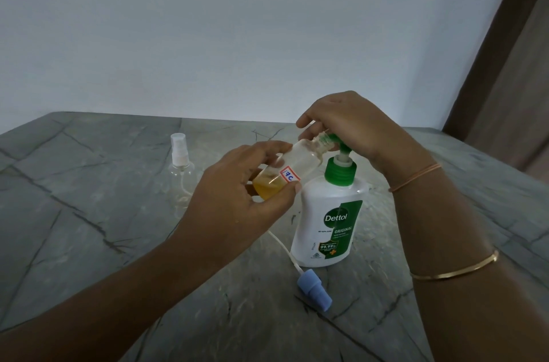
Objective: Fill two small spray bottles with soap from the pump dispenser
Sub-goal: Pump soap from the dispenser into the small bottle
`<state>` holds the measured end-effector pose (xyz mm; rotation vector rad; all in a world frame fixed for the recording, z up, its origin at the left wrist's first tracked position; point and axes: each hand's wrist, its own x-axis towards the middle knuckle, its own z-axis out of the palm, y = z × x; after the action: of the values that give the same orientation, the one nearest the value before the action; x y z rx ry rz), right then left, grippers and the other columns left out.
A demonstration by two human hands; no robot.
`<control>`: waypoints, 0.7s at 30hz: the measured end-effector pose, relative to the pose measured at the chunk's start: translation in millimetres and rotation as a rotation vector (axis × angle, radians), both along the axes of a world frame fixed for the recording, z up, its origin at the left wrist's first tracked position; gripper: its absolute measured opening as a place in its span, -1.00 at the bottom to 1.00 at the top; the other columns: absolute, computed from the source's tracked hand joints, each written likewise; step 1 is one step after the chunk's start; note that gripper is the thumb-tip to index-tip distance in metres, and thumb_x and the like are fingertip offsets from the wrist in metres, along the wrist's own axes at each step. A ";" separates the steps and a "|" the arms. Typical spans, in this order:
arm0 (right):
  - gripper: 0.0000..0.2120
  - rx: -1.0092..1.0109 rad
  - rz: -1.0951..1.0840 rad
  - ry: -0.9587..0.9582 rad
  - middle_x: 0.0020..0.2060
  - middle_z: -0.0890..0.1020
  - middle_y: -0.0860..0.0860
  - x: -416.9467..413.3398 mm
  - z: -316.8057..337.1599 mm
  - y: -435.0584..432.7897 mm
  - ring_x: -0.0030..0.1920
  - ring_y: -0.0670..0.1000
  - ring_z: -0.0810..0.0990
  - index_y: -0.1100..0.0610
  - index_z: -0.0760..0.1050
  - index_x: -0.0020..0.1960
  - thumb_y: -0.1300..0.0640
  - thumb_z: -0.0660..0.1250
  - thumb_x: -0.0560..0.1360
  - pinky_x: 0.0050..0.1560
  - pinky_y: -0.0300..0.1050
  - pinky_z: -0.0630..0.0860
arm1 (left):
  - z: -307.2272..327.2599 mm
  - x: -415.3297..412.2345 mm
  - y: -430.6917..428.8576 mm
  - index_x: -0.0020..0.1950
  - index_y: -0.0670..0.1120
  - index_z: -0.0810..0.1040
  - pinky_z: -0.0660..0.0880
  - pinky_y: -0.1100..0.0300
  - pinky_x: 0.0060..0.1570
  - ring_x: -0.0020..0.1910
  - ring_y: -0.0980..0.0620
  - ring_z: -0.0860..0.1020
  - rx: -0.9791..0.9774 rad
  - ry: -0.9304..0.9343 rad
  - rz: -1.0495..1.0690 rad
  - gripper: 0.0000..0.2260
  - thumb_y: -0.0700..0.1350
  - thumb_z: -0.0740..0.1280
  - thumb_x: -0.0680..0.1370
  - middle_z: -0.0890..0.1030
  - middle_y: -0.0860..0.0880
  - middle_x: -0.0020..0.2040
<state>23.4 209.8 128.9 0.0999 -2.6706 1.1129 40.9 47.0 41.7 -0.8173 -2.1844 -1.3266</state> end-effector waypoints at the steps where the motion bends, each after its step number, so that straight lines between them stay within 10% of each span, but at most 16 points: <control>1: -0.75 -0.023 -0.005 -0.003 -0.05 0.67 0.10 -0.6 -0.3 0.5 -0.08 0.10 0.61 0.16 0.60 -0.14 0.18 0.15 0.51 -0.06 -0.07 0.47 | 0.0 -0.1 -0.2 0.13 0.19 0.45 0.49 0.48 -0.15 -0.01 0.24 0.53 -0.002 -0.003 -0.001 -0.66 0.10 0.34 0.37 0.53 0.23 -0.01; 13: -0.69 -0.050 -0.020 -0.204 -0.32 0.61 -0.06 4.1 0.6 0.8 -0.39 -0.08 0.49 0.19 0.59 0.03 0.10 0.10 0.54 -0.32 -0.27 0.43 | 1.2 1.5 -0.6 0.17 0.16 0.47 0.49 0.47 -0.09 -0.05 0.21 0.55 -0.021 -0.010 0.022 -0.62 0.13 0.33 0.36 0.53 0.22 -0.01; 21: -0.87 -0.028 -0.005 -0.361 -0.22 0.67 0.11 3.0 -6.2 1.1 -0.15 0.11 0.57 0.07 0.47 -0.10 0.05 0.18 0.47 0.17 0.16 0.45 | -2.6 1.8 -1.2 0.16 0.13 0.50 0.56 0.35 -0.12 -0.06 0.18 0.57 -0.034 -0.007 0.014 -0.63 0.10 0.36 0.36 0.57 0.16 0.01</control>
<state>26.4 210.9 122.7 -0.1246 -2.9623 1.2711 42.7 45.7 39.1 -0.8094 -2.2192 -1.2909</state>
